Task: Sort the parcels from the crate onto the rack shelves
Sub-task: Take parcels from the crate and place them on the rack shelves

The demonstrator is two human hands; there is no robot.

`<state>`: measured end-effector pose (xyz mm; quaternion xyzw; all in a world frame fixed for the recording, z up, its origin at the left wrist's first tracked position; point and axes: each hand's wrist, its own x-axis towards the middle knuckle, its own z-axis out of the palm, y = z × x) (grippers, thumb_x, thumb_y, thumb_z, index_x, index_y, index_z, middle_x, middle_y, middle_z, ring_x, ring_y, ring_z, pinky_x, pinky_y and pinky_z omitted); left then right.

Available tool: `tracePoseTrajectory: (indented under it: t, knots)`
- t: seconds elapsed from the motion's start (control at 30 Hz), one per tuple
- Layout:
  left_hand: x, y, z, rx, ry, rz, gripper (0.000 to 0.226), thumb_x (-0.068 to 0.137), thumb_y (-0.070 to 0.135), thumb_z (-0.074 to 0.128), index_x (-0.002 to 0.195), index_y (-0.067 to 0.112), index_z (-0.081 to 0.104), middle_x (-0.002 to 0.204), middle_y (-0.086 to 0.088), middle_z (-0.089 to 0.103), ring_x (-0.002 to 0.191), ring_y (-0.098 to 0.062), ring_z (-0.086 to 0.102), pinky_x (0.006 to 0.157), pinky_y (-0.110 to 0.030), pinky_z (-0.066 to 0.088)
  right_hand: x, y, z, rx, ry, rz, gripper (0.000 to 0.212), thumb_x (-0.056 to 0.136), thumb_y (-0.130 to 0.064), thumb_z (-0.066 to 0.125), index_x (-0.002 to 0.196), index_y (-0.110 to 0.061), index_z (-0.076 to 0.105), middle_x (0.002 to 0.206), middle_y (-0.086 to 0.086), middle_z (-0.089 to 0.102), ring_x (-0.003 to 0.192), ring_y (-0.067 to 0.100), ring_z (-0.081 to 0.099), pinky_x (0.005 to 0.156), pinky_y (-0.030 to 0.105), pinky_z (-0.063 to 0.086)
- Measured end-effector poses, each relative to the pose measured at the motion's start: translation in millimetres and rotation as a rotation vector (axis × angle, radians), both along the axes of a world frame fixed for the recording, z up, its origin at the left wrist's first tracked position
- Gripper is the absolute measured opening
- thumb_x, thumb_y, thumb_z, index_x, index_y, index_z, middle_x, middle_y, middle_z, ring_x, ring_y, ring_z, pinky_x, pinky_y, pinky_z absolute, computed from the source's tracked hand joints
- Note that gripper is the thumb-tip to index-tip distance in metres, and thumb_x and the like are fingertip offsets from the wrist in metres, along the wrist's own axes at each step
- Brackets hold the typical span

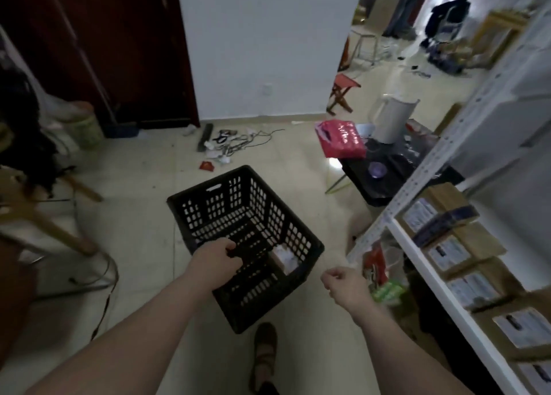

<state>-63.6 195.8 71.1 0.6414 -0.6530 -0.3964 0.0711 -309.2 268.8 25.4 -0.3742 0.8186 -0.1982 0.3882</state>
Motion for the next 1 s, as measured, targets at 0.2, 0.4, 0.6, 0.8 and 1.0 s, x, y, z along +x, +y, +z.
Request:
tracePoseTrajectory:
  t: [0.2, 0.4, 0.6, 0.8, 1.0]
  knots:
    - [2.2, -82.7, -62.4, 0.12, -0.058, 0.029, 0.04, 0.089, 0.023, 0.058, 0.128, 0.014, 0.054, 0.112, -0.004, 0.061, 0.095, -0.015, 0.056, 0.076, -0.021, 0.046, 11.1, -112.7, -61.5, 0.129, -0.046, 0.179, 0.036, 0.096, -0.024, 0.055, 0.125, -0.005, 0.061, 0.125, 0.009, 0.062, 0.109, 0.021, 0.057, 0.069, 0.018, 0.042]
    - [-35.1, -156.8, -135.5, 0.33, -0.07, -0.071, 0.024, 0.094, 0.026, 0.052, 0.117, 0.02, 0.057, 0.114, 0.001, 0.056, 0.104, -0.016, 0.053, 0.077, -0.019, 0.041, 0.6, -201.1, -133.0, 0.285, -0.014, 0.277, 0.039, 0.096, -0.024, 0.055, 0.132, -0.007, 0.052, 0.118, 0.01, 0.061, 0.091, 0.014, 0.049, 0.069, 0.022, 0.039]
    - [-67.4, -187.0, -238.2, 0.554, -0.03, -0.081, 0.058, 0.093, 0.033, 0.053, 0.146, 0.02, 0.033, 0.142, -0.004, 0.044, 0.124, -0.018, 0.045, 0.09, -0.019, 0.039, -4.1, -241.5, -228.0, 0.466, 0.074, 0.309, 0.063, 0.084, -0.026, 0.067, 0.138, -0.007, 0.041, 0.129, 0.015, 0.054, 0.114, 0.029, 0.055, 0.091, 0.031, 0.048]
    - [-76.7, -198.9, -315.0, 0.735, 0.013, 0.041, 0.06, 0.09, 0.033, 0.059, 0.144, 0.019, 0.036, 0.123, -0.004, 0.057, 0.082, -0.005, 0.056, 0.061, -0.015, 0.042, 1.7, -264.6, -312.3, 0.707, 0.175, 0.301, 0.114, 0.076, -0.037, 0.078, 0.155, -0.023, -0.004, 0.159, 0.01, 0.009, 0.145, 0.033, 0.014, 0.111, 0.047, 0.031]
    - [-73.7, -211.3, -349.6, 0.765, 0.025, 0.087, 0.059, 0.089, 0.032, 0.06, 0.143, 0.018, 0.039, 0.122, -0.002, 0.056, 0.092, -0.007, 0.047, 0.057, -0.009, 0.034, 1.8, -267.9, -351.3, 0.722, 0.323, 0.409, 0.117, 0.077, -0.031, 0.079, 0.154, -0.022, -0.008, 0.156, 0.014, 0.02, 0.141, 0.035, 0.023, 0.106, 0.048, 0.036]
